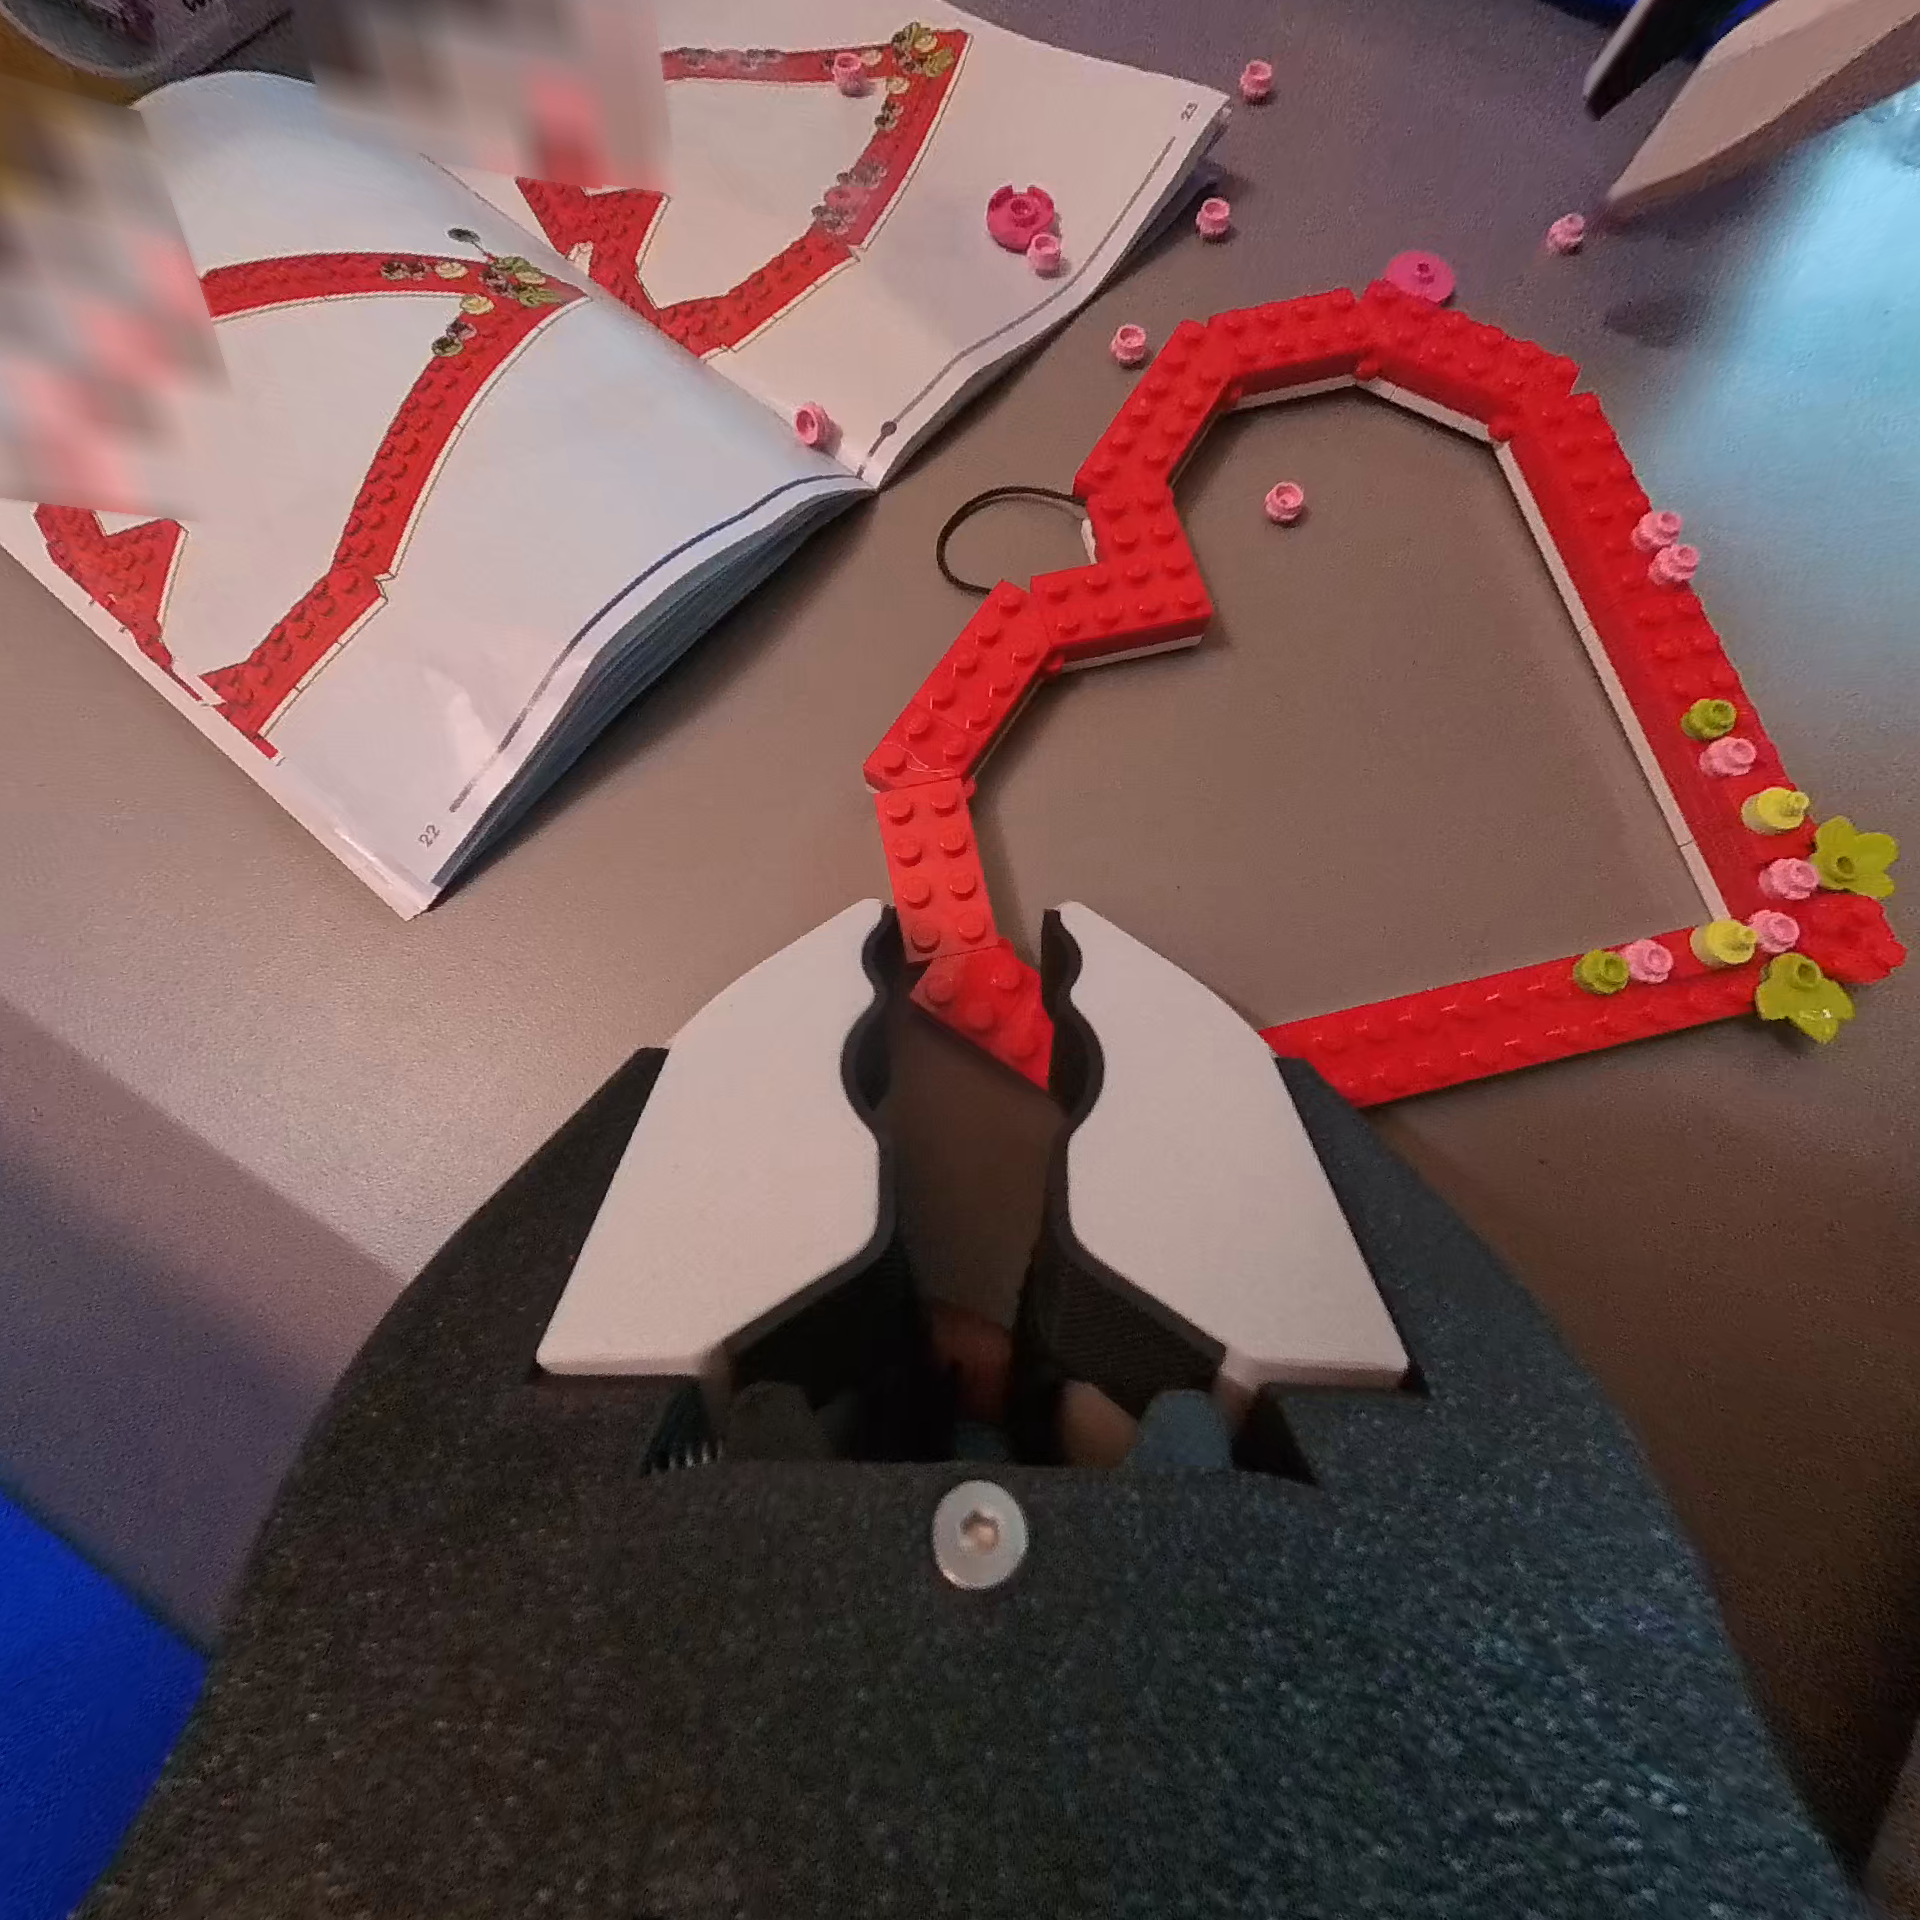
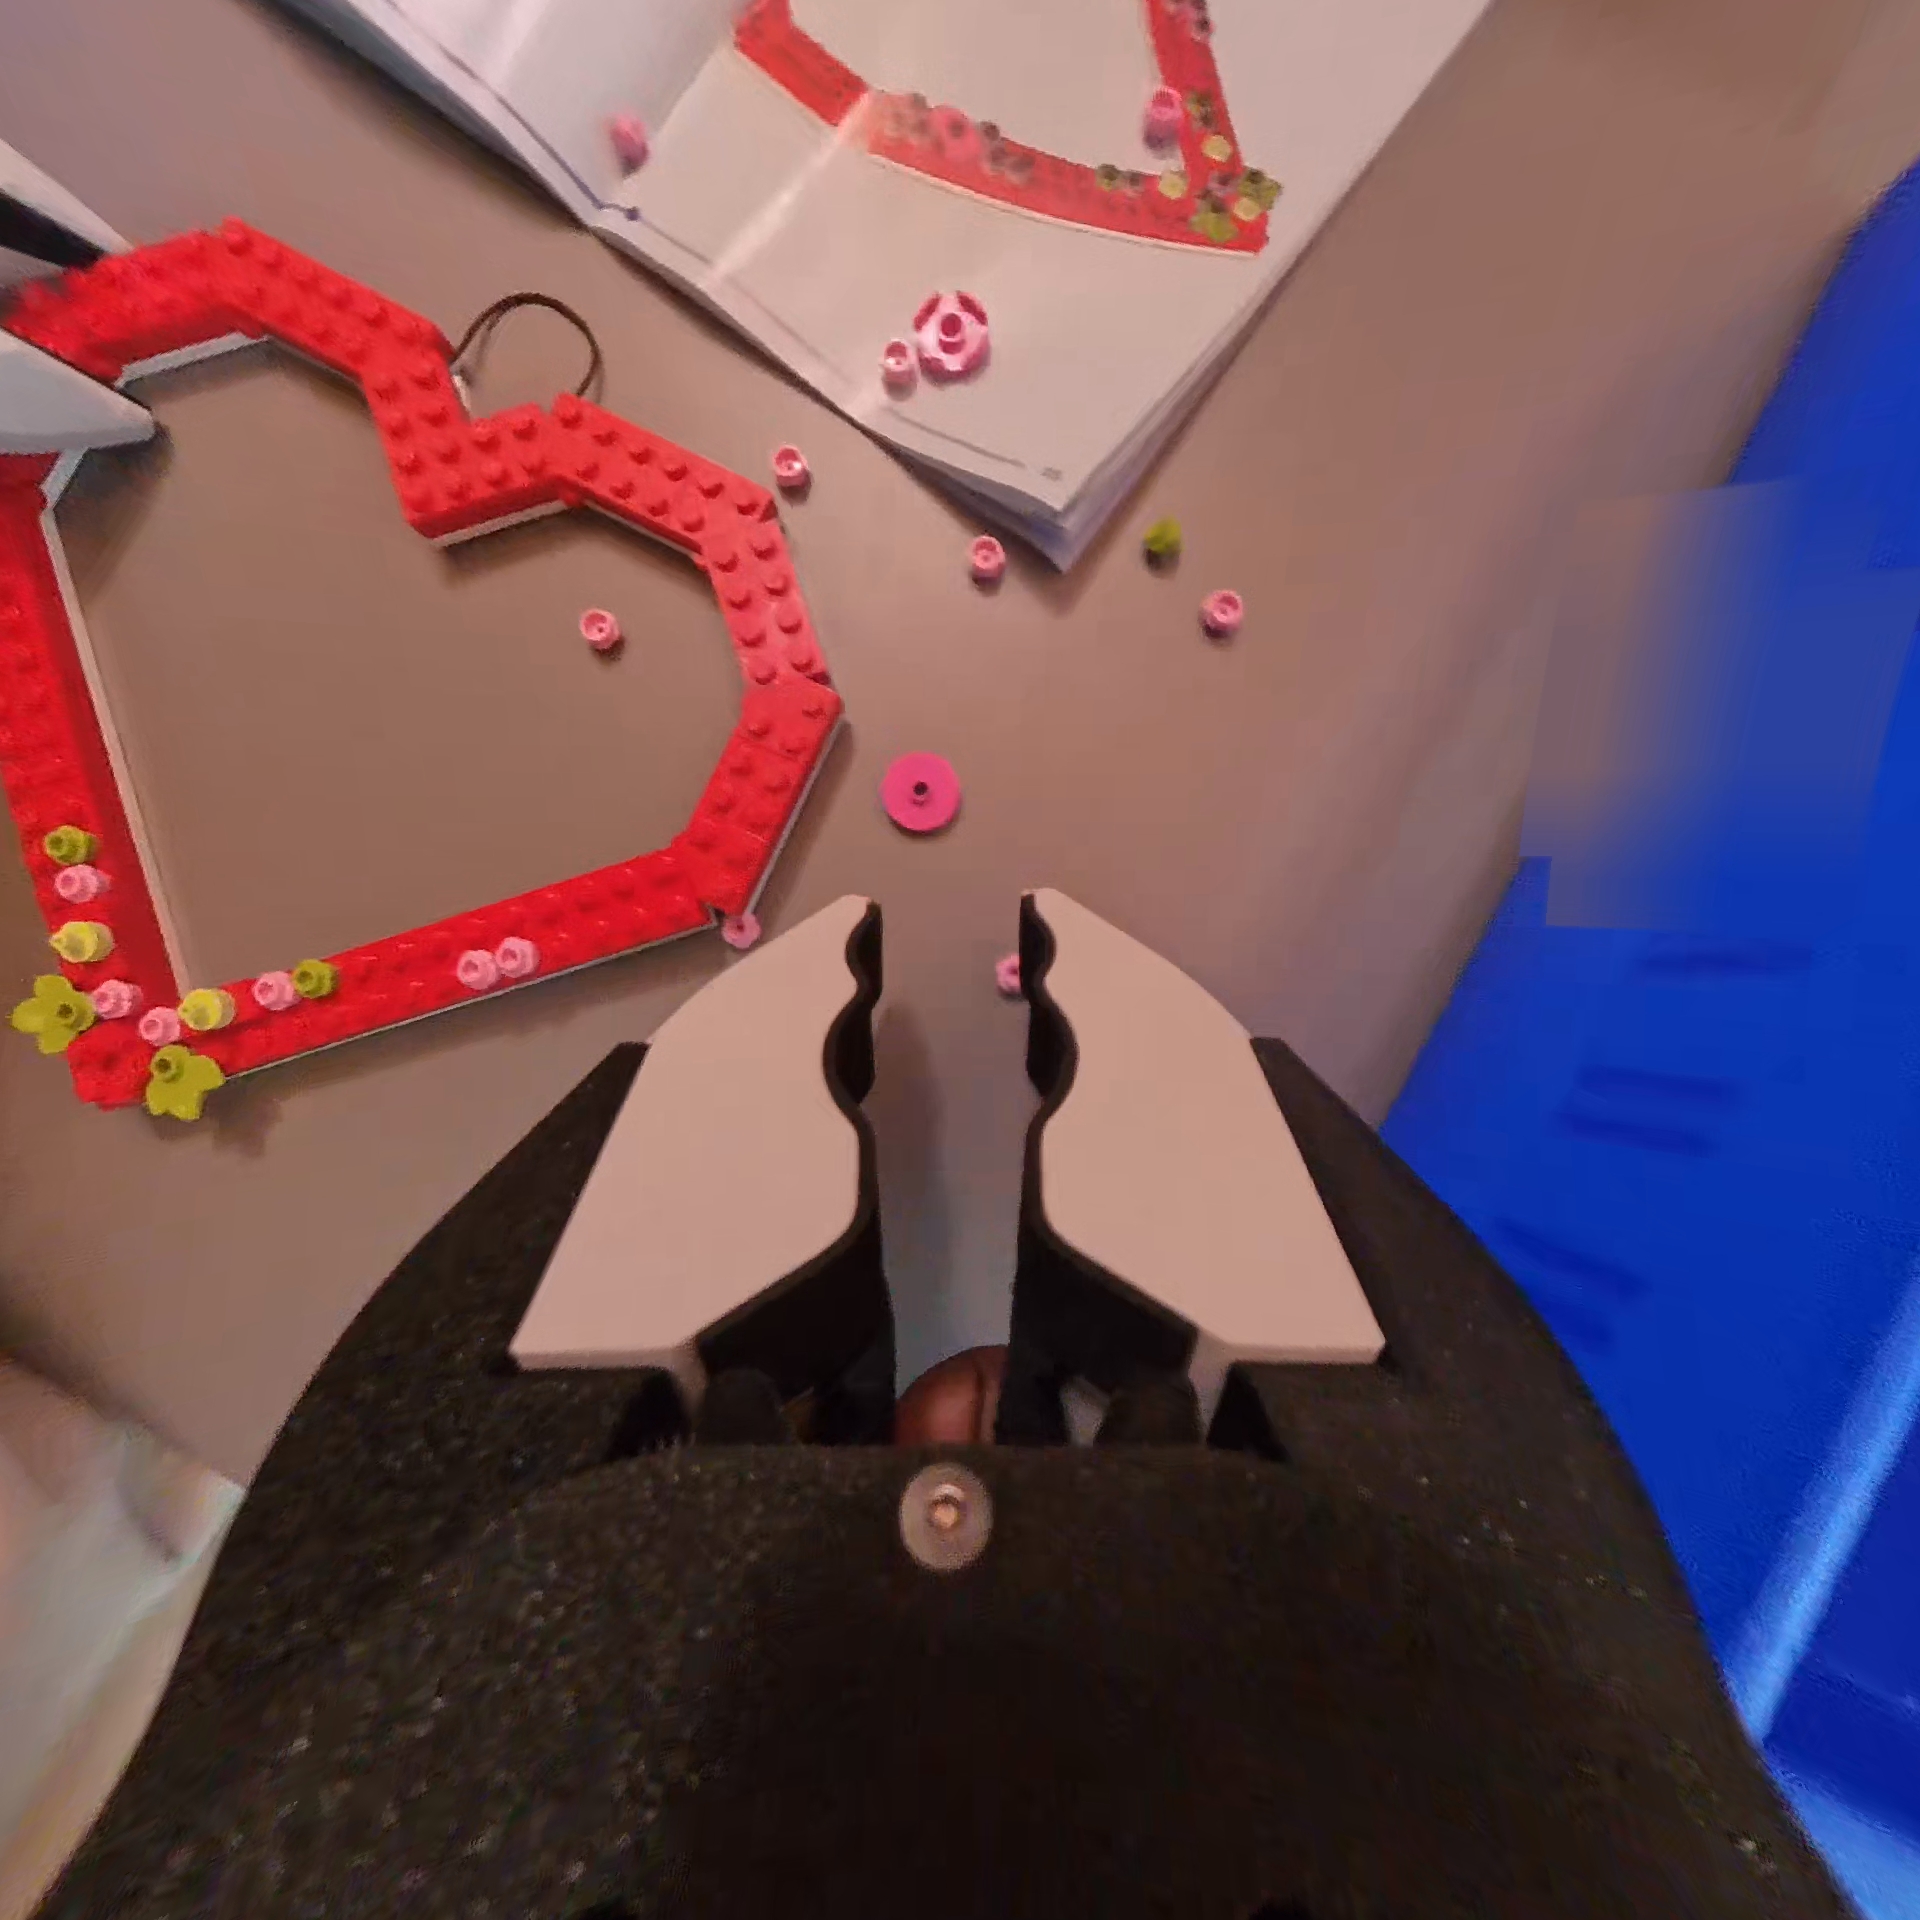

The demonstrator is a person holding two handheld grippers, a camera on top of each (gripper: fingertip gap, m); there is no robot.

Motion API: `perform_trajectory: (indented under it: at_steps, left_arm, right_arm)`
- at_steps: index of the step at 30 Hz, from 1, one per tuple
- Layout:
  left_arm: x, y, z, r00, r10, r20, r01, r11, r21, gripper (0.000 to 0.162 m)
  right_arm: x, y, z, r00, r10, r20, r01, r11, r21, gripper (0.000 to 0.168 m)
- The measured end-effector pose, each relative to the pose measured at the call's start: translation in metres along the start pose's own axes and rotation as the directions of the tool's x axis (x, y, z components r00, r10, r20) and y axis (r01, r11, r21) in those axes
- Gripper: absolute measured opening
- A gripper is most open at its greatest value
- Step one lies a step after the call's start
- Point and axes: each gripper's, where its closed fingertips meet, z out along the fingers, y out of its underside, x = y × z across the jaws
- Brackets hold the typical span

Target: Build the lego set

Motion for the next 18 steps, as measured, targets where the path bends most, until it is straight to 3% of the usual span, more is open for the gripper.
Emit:
perform_trajectory:
  at_steps: [8,18]
  left_arm:
    - [0.0,0.0,0.0,1.0,0.0,-0.005,0.0,1.0,0.002,0.026]
    - [0.0,0.0,-0.001,1.0,-0.01,-0.017,0.01,1.0,0.004,0.026]
  right_arm:
    - [-0.003,-0.007,0.025,0.994,-0.109,0.031,0.113,0.985,-0.133,0.017]
    - [-0.004,-0.009,0.033,0.991,-0.13,0.019,0.131,0.981,-0.144,0.02]
